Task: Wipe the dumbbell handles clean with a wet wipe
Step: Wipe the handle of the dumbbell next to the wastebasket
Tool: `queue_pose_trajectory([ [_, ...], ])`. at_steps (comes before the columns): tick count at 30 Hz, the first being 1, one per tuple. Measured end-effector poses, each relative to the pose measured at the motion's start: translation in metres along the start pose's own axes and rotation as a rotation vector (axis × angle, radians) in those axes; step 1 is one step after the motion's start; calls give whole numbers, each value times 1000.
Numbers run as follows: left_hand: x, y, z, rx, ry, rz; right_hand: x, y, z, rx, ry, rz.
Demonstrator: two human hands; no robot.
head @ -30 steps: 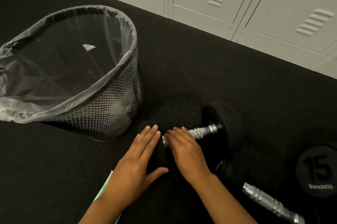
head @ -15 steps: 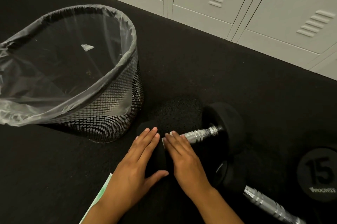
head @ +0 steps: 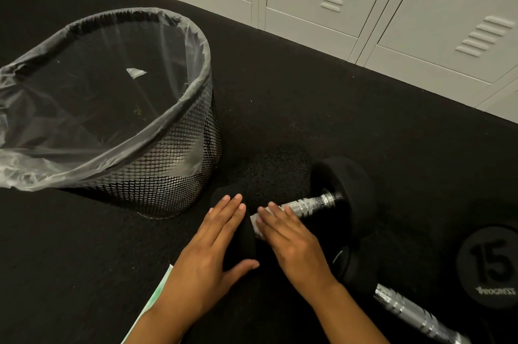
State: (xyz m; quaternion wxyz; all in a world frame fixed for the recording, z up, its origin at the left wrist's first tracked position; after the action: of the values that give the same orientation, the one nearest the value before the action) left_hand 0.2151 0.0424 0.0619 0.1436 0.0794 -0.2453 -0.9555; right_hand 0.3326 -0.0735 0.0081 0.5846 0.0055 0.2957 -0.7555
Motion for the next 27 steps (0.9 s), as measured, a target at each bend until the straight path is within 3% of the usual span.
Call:
queue_pose_trajectory([
  [7,0,0,0,-5,-14,7,-32,-3,-2,69,-42,-182],
  [13,0,2,2,-53,-38,13,-20,4,9,9,-78,-19],
  [20,1,2,0,-26,-26,13,-46,0,2,16,-127,-166],
  [27,1,2,1,-34,-22,4,-21,14,13,1,-53,1],
])
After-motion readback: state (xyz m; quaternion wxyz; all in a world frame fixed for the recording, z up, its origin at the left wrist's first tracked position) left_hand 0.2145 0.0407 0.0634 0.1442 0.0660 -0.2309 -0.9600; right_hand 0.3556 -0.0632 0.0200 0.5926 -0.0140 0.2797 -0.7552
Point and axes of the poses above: each hand's wrist, its own x-axis away from the middle knuckle, its own z-axis out of the back of the hand, y = z × x, the point moved 3 cm from there along -x, towards the middle knuckle, and after that the axes turned 2 degrees about -x, right-handed, at the moved point
